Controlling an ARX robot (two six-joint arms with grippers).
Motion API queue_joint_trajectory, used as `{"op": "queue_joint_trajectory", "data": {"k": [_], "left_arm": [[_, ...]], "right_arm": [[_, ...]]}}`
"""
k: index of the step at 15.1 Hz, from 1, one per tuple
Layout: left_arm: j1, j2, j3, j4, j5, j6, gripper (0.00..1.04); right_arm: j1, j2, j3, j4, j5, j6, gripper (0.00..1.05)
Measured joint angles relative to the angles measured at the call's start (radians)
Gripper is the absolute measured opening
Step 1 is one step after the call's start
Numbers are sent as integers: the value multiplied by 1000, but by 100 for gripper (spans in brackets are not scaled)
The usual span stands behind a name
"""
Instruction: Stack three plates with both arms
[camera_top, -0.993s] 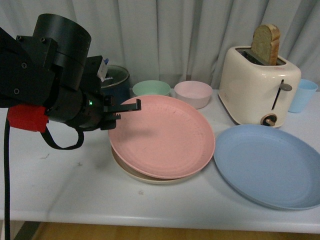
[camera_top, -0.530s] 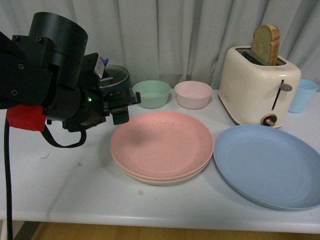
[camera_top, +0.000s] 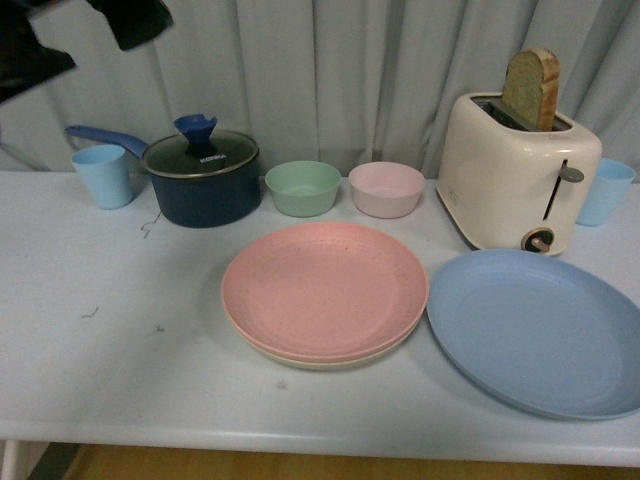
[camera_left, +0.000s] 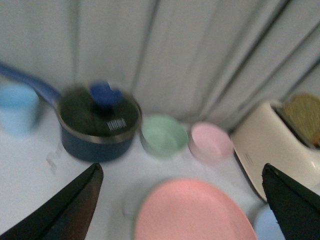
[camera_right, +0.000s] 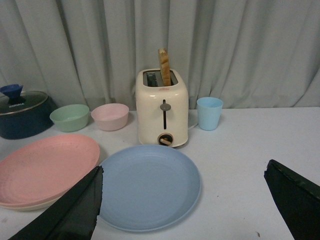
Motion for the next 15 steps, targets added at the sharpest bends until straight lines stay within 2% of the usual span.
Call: {"op": "queue_joint_trajectory", "data": {"k": [1, 2, 5, 8, 10, 11, 12, 15], "left_arm": [[9, -95, -90, 132, -104, 102, 84], [27, -176, -166, 194, -125, 192, 74], [77, -278, -393, 235, -94, 292, 36], [109, -421, -507, 259, -60, 302, 2], [129, -480, -579, 234, -40, 306, 2], [180, -523, -610, 220, 20, 307, 2], [200, -570, -628, 208, 19, 306, 2], [196, -686, -687, 138, 28, 307, 2]], "right_arm": [[0, 0, 0, 0, 0, 0, 98], [0, 0, 0, 0, 0, 0, 98], [0, 0, 0, 0, 0, 0, 98], [0, 0, 0, 0, 0, 0, 98], [0, 0, 0, 0, 0, 0, 98], [0, 0, 0, 0, 0, 0, 98], [0, 0, 0, 0, 0, 0, 98], [0, 0, 0, 0, 0, 0, 98]]}}
